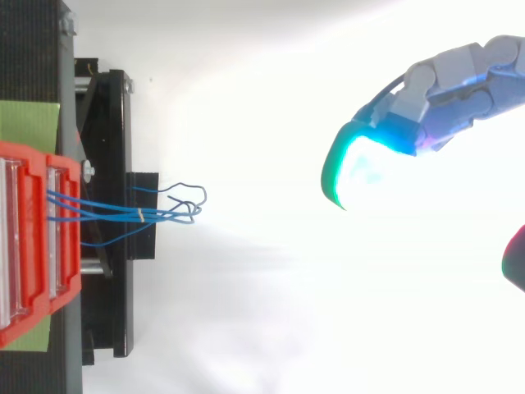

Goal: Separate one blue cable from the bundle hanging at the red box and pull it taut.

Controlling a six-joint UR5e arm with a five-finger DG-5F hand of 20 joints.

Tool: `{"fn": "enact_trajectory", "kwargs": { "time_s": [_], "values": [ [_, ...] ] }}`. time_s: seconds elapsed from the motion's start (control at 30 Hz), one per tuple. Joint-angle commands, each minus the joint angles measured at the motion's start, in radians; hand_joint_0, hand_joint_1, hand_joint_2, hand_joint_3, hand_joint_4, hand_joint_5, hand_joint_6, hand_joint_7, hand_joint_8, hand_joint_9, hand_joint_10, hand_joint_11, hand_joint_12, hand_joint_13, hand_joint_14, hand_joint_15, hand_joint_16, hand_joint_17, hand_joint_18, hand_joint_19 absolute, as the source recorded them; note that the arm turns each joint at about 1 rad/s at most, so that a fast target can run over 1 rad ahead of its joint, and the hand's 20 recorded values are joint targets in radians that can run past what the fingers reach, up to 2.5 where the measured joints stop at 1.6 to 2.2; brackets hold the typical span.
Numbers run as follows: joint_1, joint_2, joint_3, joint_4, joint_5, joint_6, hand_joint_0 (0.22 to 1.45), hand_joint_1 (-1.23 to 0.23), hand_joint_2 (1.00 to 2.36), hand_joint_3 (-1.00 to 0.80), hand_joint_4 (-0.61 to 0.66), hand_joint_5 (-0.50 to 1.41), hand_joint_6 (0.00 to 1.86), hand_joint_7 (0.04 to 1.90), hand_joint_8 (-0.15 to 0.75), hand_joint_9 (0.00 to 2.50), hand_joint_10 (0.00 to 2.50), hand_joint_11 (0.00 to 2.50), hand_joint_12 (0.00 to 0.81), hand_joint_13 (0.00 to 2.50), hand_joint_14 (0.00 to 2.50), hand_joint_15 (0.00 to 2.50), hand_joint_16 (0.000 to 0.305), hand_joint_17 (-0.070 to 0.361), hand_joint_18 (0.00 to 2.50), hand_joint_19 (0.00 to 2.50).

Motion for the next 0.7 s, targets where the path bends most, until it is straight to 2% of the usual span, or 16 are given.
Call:
{"fn": "enact_trajectory", "kwargs": {
  "time_s": [0.0, 0.13, 0.37, 0.47, 0.67],
  "values": [
    [-0.001, 0.000, 0.000, 0.000, 0.000, 0.000, 0.55, -0.56, 1.00, -0.48, 0.31, -0.18, 0.50, 0.91, 0.348, 0.57, 0.01, 0.31, 0.400, 0.50, 0.01, 0.32, 0.056, 0.127, 0.54, 0.55],
    [-0.001, 0.000, -0.002, 0.000, 0.000, 0.000, 0.54, -0.57, 1.00, -0.46, 0.29, -0.19, 0.50, 0.93, 0.358, 0.59, 0.01, 0.37, 0.409, 0.47, 0.01, 0.31, 0.058, 0.131, 0.57, 0.50],
    [-0.001, 0.000, 0.000, 0.000, 0.000, 0.000, 0.53, -0.57, 1.00, -0.45, 0.29, -0.20, 0.50, 0.93, 0.346, 0.57, 0.01, 0.38, 0.388, 0.42, 0.01, 0.29, 0.053, 0.120, 0.43, 0.45],
    [-0.001, 0.000, 0.000, 0.000, 0.000, 0.000, 0.55, -0.56, 1.00, -0.43, 0.32, -0.20, 0.50, 0.93, 0.359, 0.59, 0.01, 0.39, 0.401, 0.45, 0.01, 0.29, 0.056, 0.125, 0.49, 0.43],
    [0.001, 0.000, 0.000, 0.000, 0.000, 0.000, 0.55, -0.56, 1.00, -0.43, 0.30, -0.20, 0.50, 0.93, 0.354, 0.58, 0.01, 0.38, 0.396, 0.47, 0.01, 0.29, 0.054, 0.123, 0.51, 0.44]
  ]
}}
